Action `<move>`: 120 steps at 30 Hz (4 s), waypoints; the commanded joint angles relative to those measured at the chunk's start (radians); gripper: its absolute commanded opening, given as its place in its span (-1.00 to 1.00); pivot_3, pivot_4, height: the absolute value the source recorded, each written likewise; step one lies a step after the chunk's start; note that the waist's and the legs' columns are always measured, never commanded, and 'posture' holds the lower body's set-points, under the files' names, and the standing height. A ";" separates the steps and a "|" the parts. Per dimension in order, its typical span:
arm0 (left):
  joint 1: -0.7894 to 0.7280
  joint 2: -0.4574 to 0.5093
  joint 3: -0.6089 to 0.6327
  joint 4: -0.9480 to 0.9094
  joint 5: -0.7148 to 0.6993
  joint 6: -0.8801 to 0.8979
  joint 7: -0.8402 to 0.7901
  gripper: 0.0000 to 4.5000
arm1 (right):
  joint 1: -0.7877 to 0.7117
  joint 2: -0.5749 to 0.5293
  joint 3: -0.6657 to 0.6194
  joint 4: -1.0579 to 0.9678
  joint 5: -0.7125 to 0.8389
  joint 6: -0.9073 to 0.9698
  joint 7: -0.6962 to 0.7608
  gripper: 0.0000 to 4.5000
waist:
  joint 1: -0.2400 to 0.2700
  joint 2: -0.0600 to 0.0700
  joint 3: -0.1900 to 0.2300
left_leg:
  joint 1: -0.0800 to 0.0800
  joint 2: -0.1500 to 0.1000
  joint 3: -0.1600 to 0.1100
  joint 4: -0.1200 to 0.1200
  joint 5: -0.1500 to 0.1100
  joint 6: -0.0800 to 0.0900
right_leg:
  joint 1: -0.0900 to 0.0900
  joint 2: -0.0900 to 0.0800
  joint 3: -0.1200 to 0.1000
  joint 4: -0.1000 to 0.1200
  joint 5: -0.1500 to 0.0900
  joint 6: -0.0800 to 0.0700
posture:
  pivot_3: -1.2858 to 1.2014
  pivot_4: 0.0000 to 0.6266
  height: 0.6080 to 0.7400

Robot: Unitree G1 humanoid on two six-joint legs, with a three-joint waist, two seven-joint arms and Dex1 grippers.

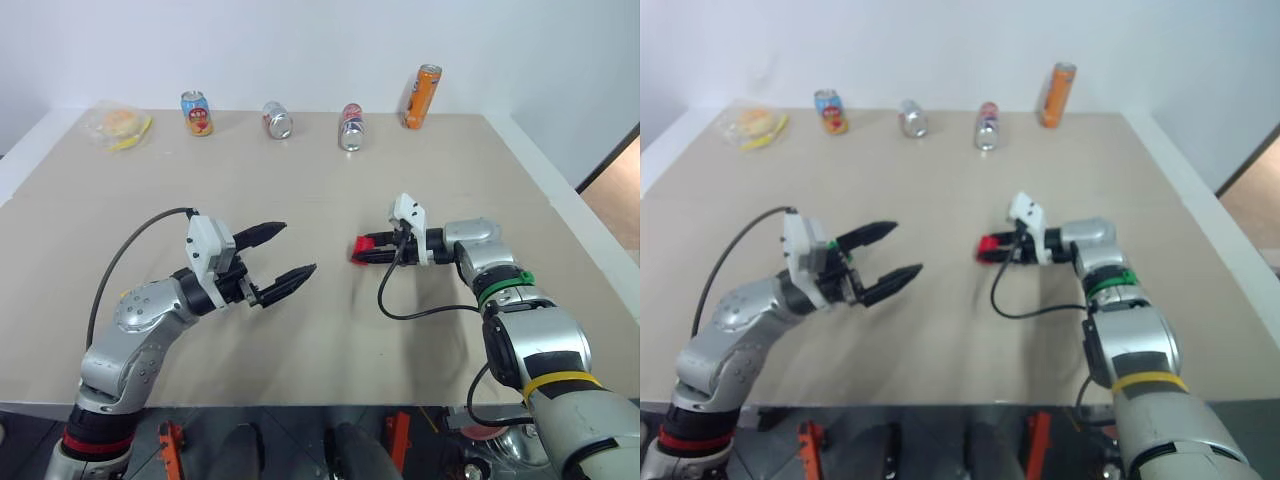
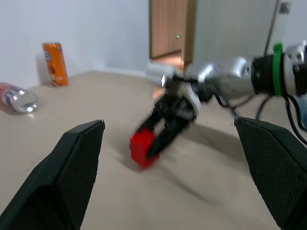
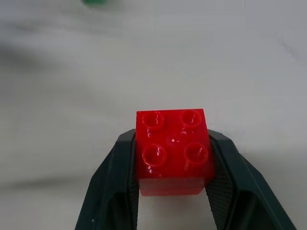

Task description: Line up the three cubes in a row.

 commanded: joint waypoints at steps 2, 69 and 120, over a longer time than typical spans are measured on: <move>0.050 0.091 0.027 -0.069 -0.055 0.013 -0.113 1.00 | 0.192 -0.096 0.059 -0.540 0.136 0.202 0.137 -0.44 | 0.005 0.000 0.000 | 0.000 0.001 -0.001 0.000 -0.001 0.000 | 0.000 0.000 -0.001 0.000 -0.002 0.000 | 0.03 -0.52 1.00; -0.203 0.078 0.036 0.391 0.265 0.276 0.295 0.89 | 0.292 0.009 0.013 -0.949 0.350 0.467 -0.259 0.99 | 0.012 0.000 0.000 | -0.004 0.002 -0.001 0.001 -0.001 0.000 | -0.004 0.002 -0.001 0.001 -0.001 -0.001 | 0.03 -0.52 1.00; -0.289 0.030 -0.312 0.415 0.325 -0.062 -0.395 -0.40 | 0.603 -0.305 -0.126 -1.320 0.508 0.641 -0.233 1.00 | 0.012 0.000 0.000 | -0.009 0.001 0.000 0.003 -0.001 0.001 | -0.008 0.002 0.001 0.001 0.000 0.000 | 0.03 -0.52 1.00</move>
